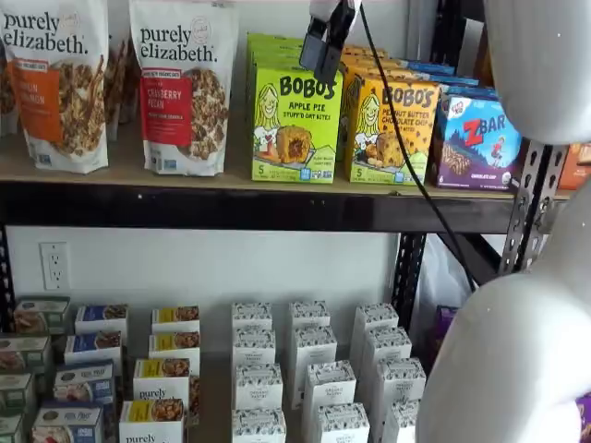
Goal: Pick the green box on the top shelf, the fourth from the left
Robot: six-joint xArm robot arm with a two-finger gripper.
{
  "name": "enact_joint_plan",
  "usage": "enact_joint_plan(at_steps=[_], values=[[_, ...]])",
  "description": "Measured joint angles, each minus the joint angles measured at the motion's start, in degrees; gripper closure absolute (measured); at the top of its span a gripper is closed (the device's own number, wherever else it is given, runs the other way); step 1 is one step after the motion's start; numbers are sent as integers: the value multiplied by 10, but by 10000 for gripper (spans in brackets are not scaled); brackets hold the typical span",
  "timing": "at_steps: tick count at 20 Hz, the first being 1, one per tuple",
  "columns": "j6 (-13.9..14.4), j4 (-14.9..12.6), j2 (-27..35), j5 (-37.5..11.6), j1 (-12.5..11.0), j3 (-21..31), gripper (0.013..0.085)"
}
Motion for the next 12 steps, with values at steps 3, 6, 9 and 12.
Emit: enact_joint_plan(at_steps=[3, 6, 9, 12], values=[[-7, 13, -8, -16, -10, 7, 130], [-10, 14, -8, -21, -14, 4, 130], [-12, 19, -7, -30, -18, 3, 130], [-16, 18, -12, -54, -20, 14, 130]])
